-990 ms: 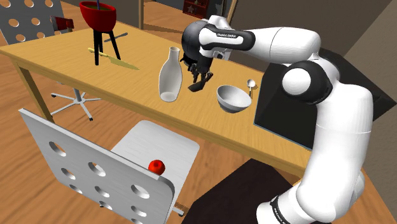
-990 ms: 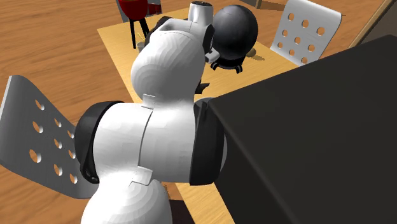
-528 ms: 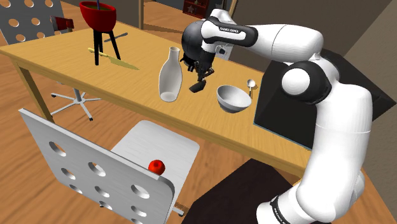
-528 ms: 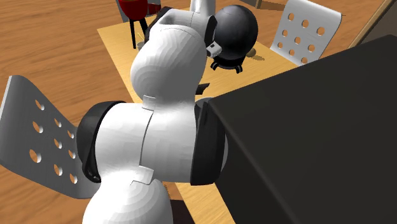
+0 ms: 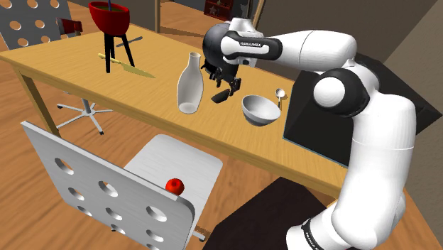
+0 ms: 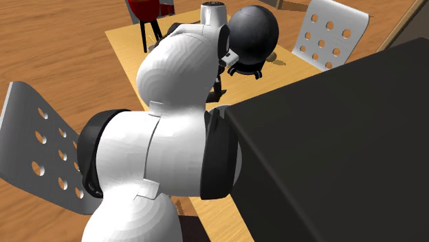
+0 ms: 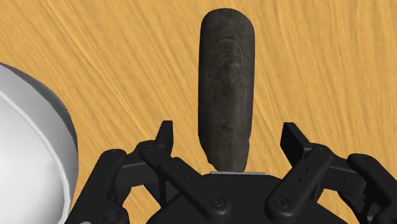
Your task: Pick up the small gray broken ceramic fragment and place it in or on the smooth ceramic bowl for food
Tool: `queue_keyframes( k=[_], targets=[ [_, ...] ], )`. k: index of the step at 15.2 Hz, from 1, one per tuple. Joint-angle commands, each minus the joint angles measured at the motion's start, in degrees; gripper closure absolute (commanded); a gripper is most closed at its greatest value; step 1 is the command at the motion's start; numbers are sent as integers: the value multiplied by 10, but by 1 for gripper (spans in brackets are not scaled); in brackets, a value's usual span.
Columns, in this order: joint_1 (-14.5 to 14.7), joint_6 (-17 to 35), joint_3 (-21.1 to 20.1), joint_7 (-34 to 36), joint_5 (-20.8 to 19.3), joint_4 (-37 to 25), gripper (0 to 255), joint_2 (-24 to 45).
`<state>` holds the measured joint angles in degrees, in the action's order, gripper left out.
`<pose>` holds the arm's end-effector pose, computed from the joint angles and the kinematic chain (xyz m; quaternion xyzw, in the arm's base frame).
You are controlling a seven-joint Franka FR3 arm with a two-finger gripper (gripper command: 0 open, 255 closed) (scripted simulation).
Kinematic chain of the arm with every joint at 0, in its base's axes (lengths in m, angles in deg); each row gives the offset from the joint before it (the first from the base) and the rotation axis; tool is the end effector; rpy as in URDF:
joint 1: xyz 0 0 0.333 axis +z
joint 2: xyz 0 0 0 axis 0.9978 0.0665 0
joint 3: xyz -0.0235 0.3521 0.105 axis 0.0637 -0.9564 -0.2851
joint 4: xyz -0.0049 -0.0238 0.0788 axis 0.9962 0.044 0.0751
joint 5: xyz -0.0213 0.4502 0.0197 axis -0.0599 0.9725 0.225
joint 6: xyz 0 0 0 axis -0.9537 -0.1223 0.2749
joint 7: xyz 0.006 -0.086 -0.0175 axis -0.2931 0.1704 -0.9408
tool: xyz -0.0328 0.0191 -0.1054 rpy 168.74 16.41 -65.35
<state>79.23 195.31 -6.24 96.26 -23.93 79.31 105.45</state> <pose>0.7949 -0.0822 0.4316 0.7651 -0.6437 0.0047 0.0187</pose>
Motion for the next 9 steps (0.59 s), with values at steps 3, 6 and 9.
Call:
queue_keyframes(
  k=[3, 6, 9],
  targets=[
    [0, 28, 1, 2, -2, 22, 0, 6],
    [0, 32, 1, 2, -2, 25, 0, 7],
    [0, 32, 1, 2, -2, 25, 0, 7]
  ],
)
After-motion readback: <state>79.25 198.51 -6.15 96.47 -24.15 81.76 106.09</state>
